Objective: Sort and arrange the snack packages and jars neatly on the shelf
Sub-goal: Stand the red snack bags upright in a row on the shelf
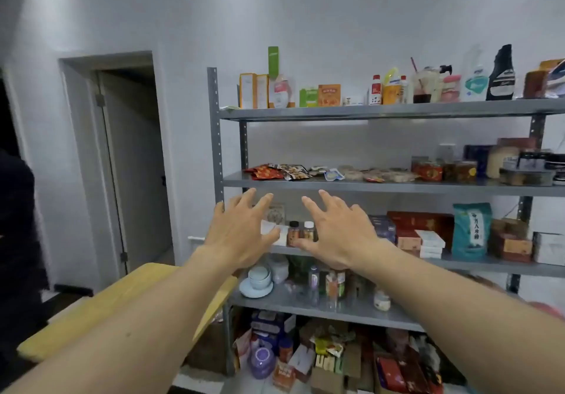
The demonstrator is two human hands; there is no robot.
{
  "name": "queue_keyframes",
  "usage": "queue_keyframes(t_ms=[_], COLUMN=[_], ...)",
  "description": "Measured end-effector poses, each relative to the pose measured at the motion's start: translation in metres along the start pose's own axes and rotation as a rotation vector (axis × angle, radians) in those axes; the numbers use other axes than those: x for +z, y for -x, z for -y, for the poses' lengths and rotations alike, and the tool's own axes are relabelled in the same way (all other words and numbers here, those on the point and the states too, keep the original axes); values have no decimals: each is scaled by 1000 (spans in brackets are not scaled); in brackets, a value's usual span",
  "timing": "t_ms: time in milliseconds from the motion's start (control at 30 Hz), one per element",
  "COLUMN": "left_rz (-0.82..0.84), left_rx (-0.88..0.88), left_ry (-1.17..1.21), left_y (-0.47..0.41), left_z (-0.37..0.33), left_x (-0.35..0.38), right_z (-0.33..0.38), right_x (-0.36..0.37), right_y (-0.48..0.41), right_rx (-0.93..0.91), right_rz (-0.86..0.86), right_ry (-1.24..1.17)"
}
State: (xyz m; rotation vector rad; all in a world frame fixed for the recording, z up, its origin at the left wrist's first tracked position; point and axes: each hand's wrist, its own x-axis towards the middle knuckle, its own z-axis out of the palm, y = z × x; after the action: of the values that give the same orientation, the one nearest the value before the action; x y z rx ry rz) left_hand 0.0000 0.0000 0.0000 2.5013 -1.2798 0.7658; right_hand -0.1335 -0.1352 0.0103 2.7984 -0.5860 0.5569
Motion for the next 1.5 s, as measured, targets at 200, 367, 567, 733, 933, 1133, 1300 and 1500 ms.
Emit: queue_keyframes(t_ms=[200,367,567,733,933,1133,1300,1500], left_rz=[1,6,51,104,82,100,144,249], left_rx=[14,-1,-7,-59,-213,-538,-692,-910], left_ry=[-14,24,37,87,322,687,938,1233], left_y=[-102,-207,-309,-401,-527,-637,-711,-775], left_z=[70,119,153,181,221,263,302,339], left_x=[60,113,198,260,315,386,448,498], right_z=[-7,-17,-42,-72,-104,-115,-127,-137], right_x=[48,90,166,221,261,309,353,385], right_y=[-126,-244,-366,-470,-609,-728,-819,-913], right_rx=[39,41,29,-25,22,112,153,160], right_rz=[20,17,12,7,1,43,55,158], right_ry=[23,26,-3,-53,-210,-441,-543,-605])
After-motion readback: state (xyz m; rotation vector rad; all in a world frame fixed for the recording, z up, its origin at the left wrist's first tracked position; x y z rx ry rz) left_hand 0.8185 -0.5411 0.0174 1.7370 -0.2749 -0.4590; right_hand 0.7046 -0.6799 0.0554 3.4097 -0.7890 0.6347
